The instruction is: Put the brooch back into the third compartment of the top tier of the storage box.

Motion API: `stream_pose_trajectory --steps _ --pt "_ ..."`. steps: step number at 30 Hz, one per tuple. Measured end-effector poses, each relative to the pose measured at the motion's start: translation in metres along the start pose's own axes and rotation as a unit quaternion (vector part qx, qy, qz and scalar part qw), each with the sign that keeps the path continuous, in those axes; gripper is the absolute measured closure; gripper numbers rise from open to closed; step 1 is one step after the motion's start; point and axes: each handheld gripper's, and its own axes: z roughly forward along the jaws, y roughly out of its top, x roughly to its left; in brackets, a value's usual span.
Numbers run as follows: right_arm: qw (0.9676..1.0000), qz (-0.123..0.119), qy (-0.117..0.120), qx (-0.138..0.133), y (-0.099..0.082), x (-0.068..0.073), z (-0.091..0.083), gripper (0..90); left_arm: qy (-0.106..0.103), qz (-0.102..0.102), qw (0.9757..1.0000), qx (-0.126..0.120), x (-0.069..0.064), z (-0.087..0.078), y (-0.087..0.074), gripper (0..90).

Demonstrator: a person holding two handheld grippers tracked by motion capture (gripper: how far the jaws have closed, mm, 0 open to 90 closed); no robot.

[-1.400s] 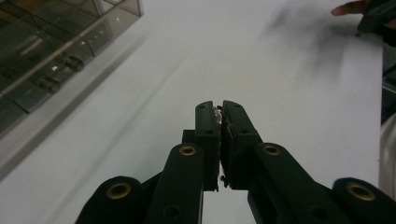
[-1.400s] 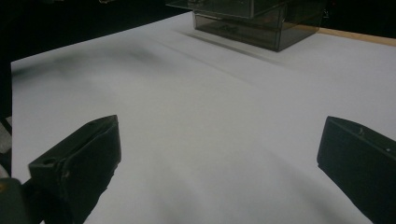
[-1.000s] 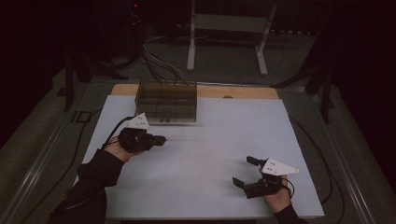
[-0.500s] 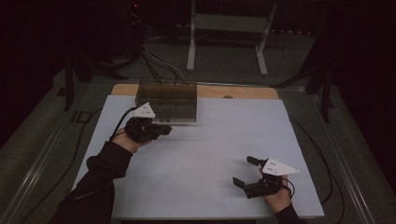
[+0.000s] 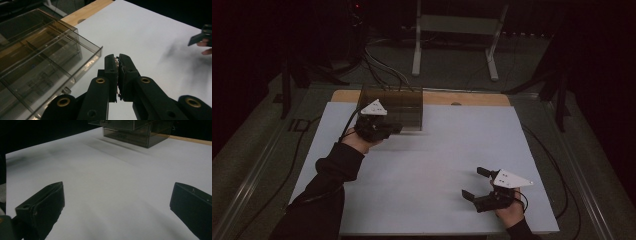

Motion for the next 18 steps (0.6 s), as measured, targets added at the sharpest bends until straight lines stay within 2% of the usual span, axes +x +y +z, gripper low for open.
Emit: stream_pose_trajectory --steps 6,10,12,15,18 --pt "1.0 0.0 0.001 0.001 0.0 0.0 0.0 0.0 0.008 -0.012 0.9998 -0.013 0.003 0.007 0.006 87.2" --pt "1.0 0.001 0.001 0.002 0.0 0.0 0.0 0.0 0.022 -0.016 0.9994 -0.021 0.006 0.014 0.013 87.2" --pt "1.0 -0.001 0.001 0.001 0.0 0.0 0.0 0.0 0.021 -0.02 0.9993 -0.025 0.007 0.017 0.016 87.2" --pt "1.0 0.0 0.001 0.002 0.0 0.0 0.0 0.0 0.025 -0.028 0.9987 -0.036 0.01 0.021 0.018 87.2" --pt "1.0 -0.001 0.001 0.001 0.0 0.0 0.0 0.0 0.037 -0.036 0.9977 -0.045 0.012 0.025 0.02 87.2"
